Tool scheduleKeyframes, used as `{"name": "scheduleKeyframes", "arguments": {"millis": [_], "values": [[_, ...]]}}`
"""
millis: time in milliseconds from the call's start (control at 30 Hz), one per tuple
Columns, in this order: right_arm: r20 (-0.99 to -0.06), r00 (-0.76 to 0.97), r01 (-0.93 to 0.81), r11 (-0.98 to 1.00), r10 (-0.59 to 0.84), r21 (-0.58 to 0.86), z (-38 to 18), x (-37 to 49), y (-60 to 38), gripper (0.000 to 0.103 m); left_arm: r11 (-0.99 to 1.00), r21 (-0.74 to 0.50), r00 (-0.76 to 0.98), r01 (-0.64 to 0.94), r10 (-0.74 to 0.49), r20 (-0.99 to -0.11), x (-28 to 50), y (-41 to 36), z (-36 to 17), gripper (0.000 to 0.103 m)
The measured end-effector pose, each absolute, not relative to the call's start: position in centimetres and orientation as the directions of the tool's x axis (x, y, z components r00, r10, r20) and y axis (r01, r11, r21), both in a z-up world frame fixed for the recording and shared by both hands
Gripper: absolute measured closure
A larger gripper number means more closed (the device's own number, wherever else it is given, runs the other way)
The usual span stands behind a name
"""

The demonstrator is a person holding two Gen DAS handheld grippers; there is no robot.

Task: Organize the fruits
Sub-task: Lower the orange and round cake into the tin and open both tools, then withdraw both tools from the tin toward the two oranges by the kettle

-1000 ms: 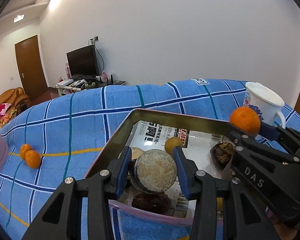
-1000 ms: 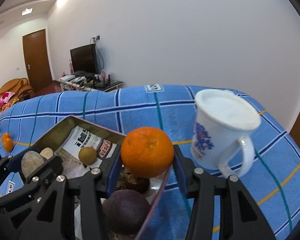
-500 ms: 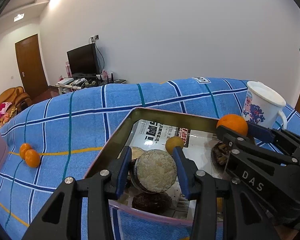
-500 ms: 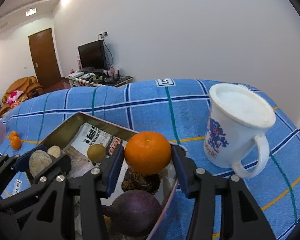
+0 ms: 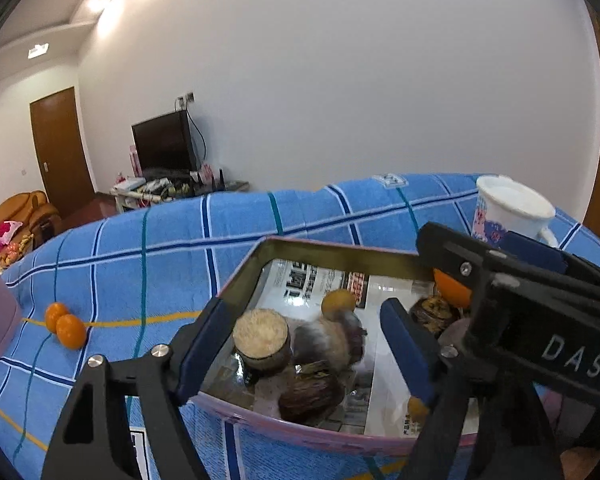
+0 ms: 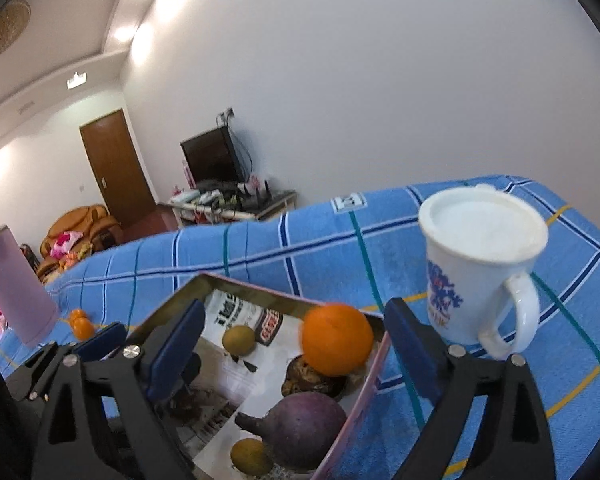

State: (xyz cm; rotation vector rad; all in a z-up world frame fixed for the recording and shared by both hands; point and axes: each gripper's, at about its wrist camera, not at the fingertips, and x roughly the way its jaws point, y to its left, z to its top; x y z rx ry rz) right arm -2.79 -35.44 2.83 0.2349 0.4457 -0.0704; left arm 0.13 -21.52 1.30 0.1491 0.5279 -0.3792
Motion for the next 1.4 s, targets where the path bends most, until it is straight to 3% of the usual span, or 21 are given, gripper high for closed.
{"name": "scheduleKeyframes", "arguments": {"millis": [300,600,800,1400], "values": [[-0.336,0.937,0.177,0.955,-0.09,0.238,4.3,-4.7,-36.4,0.004,0.93,0.019,0.802,0.366,-0.305,-0.514,0.1,-20.8,1.8,0.023],[-0.207,0.951,0.263,0.954,-0.23,0.146,5.4,-6.8,-34.9,0.0,0.965,0.025,0.866,0.263,-0.225,-0.446,0.0,-18.6,2.6,0.023],[-0.177,0.95,0.28,0.954,-0.258,0.109,5.3,-7.2,-34.0,0.0,0.98,0.059,0.89,0.191,-0.148,-0.431,0.2,-17.7,2.0,0.023],[-0.17,0.941,0.31,0.947,-0.293,0.086,4.5,-8.5,-31.9,0.0,0.985,0.054,0.916,0.163,-0.131,-0.38,-2.2,-14.4,2.5,0.023]]}}
